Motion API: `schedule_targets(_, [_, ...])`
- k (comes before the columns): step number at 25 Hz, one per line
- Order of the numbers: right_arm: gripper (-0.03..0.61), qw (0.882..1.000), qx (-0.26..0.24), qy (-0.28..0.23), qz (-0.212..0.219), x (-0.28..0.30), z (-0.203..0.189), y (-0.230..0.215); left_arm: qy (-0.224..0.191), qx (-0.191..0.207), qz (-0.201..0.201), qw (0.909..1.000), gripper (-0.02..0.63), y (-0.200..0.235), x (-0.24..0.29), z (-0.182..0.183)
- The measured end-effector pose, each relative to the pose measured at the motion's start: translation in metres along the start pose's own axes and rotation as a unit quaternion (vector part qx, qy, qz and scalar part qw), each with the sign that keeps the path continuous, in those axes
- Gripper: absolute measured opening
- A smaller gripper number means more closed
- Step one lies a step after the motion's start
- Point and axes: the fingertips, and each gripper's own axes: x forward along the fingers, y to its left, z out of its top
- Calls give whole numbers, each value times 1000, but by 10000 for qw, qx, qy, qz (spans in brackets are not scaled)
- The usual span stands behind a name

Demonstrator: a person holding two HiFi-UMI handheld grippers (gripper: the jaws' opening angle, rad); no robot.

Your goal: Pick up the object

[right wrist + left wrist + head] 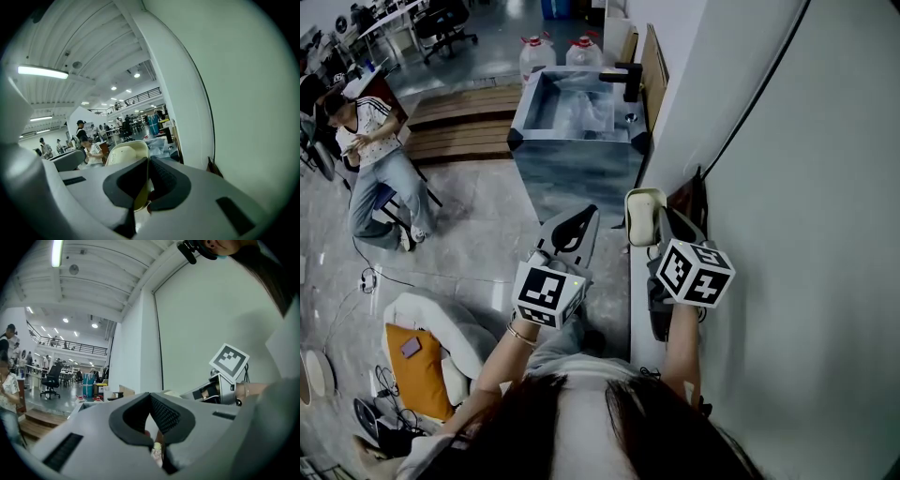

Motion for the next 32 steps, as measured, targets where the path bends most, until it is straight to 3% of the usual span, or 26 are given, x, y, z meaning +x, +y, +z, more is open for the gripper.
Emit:
schedule_targets(16, [34,9999,-52,-97,14,-28,1,1,-34,30,26,10000,8,-15,-13,4])
schedule_targets(32, [34,9999,-45,-124,-31,-18,6,12,-96,43,-182,9998,8,-9,-1,11])
